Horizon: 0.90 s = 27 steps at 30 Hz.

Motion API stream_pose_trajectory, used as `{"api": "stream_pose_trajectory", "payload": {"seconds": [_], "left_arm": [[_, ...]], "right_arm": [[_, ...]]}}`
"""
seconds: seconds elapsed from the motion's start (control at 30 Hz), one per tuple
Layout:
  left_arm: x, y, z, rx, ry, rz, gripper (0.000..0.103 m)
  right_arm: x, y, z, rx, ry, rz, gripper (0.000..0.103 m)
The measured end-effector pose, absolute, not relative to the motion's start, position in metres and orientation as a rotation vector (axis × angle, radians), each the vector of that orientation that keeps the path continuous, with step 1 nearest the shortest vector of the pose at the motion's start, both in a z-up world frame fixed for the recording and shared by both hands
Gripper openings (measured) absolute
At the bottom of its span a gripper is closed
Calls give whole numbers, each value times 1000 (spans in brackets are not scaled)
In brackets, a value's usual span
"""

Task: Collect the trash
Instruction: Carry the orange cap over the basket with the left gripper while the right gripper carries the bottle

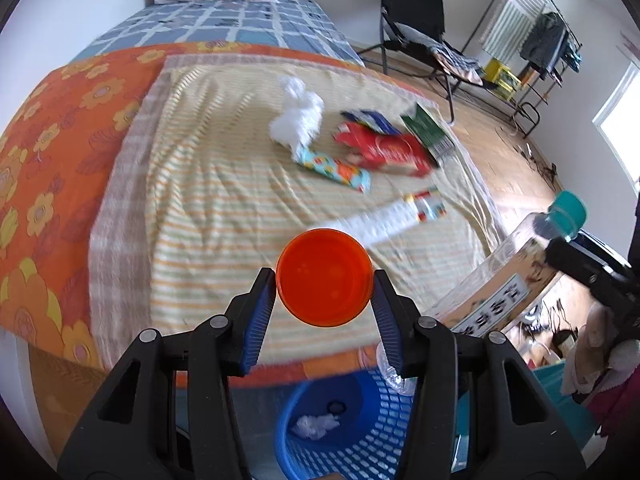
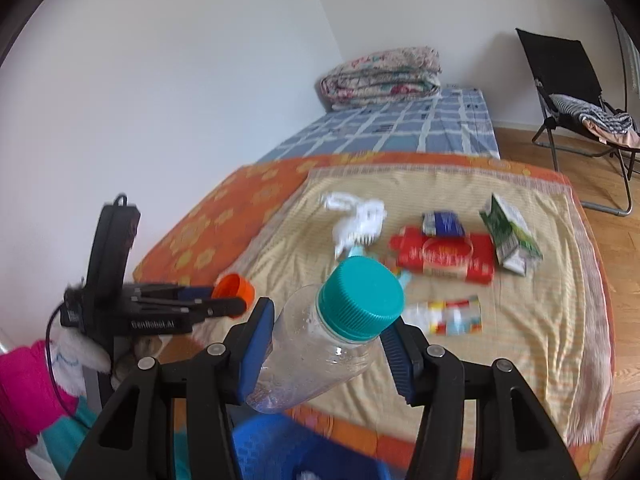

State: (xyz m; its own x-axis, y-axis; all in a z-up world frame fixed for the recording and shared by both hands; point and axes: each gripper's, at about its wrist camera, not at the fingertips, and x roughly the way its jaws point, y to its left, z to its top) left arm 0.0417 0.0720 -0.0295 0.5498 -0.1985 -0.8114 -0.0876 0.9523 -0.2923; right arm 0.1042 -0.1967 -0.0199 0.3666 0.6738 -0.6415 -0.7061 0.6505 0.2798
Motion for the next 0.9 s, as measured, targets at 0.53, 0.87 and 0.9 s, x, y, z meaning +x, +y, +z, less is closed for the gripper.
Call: {"api": "stream_pose_trajectory", "payload": {"seconds": [0.53, 0.87, 0.9], "left_arm": [[-15, 13, -81, -296, 1143, -173, 50], [-37, -8, -116, -265, 1238, -205, 50], [-38, -9, -119, -262, 1247, -207, 50]], "right_arm": [[32, -216, -79, -278, 880, 891, 55], [11, -214, -121, -358, 964, 891, 55], [9, -214, -123, -360, 969, 889, 55]]}}
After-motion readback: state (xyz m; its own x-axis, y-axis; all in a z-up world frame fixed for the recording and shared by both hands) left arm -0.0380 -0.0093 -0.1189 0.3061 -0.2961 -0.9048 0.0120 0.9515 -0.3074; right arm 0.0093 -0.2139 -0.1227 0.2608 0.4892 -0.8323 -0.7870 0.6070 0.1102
